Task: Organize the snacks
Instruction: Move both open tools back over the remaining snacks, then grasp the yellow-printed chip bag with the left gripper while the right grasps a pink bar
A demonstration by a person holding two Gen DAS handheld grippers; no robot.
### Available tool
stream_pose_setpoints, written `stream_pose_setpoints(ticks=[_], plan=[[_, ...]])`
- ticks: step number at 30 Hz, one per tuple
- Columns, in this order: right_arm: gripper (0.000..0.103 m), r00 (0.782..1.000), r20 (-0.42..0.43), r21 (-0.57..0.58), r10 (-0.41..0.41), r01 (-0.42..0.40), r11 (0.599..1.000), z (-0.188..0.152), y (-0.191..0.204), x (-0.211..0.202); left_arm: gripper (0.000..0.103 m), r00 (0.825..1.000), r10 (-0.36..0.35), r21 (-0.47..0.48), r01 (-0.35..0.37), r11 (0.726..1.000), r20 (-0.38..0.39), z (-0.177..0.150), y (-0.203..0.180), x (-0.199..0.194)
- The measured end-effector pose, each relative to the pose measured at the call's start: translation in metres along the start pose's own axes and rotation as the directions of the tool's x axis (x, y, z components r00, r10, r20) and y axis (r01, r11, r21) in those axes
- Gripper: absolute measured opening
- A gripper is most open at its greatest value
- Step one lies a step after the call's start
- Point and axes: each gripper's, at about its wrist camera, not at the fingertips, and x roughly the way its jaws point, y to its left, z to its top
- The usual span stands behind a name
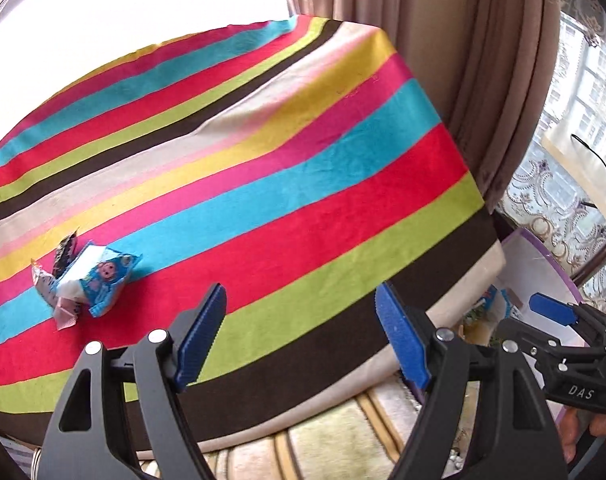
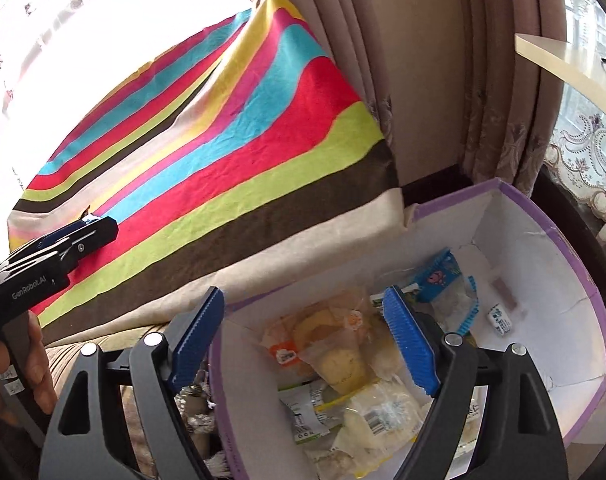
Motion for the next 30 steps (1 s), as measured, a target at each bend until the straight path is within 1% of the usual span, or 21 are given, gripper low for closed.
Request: stream_pose_setpoints(ticks=[4, 9, 11, 14, 16, 17, 19, 22, 27, 30], plan=[[0.080, 1.000, -0.010, -0.036, 0.028, -0.028, 0.999, 0.006, 0.031, 0.007, 0.077, 0.998, 0.060, -0.069, -0.059, 0.996, 0.015, -0.005, 0.037, -0.005], [0.080, 0.997, -0.007, -0.072, 0.073, -0.073, 0.995, 0.012, 0.072, 0.011, 0.077, 0.989, 0.144, -0.153, -0.139, 0.978, 0.022, -0.014, 0.086, -0.017], [0.080, 0.995, -0.009, -0.094, 0.098, -0.099, 0.991, 0.014, 0.090, 0.015, 0.077, 0.985, 0.172, -0.189, -0.166, 0.968, 0.012, -0.021, 0.108, -0.022], [0.080, 0.992, -0.013, -0.142, 0.122, -0.122, 0.982, 0.016, 0.120, 0.018, 0.077, 0.978, 0.210, -0.266, -0.202, 0.943, 0.001, -0.033, 0.148, -0.034], [0.084, 0.992, -0.012, -0.184, 0.124, -0.124, 0.975, 0.018, 0.139, 0.020, 0.077, 0.974, 0.226, -0.309, -0.217, 0.926, -0.008, -0.042, 0.174, -0.040], [0.085, 0.991, -0.011, -0.194, 0.131, -0.130, 0.972, 0.020, 0.146, 0.021, 0.077, 0.972, 0.235, -0.327, -0.226, 0.918, -0.012, -0.047, 0.185, -0.044], [0.086, 0.989, -0.010, -0.198, 0.150, -0.149, 0.969, 0.023, 0.158, 0.024, 0.077, 0.973, 0.228, -0.368, -0.219, 0.904, -0.019, -0.056, 0.207, -0.049], [0.087, 0.988, -0.020, -0.222, 0.151, -0.152, 0.963, 0.024, 0.178, 0.033, 0.077, 0.976, 0.216, -0.419, -0.206, 0.884, -0.023, -0.067, 0.232, -0.053], [0.087, 0.989, -0.039, -0.286, 0.145, -0.150, 0.946, 0.021, 0.208, 0.046, 0.077, 0.983, 0.181, -0.449, -0.162, 0.879, 0.001, -0.070, 0.254, -0.050], [0.087, 0.989, -0.043, -0.315, 0.140, -0.147, 0.938, 0.020, 0.219, 0.050, 0.077, 0.986, 0.164, -0.459, -0.144, 0.876, 0.003, -0.068, 0.262, -0.043]])
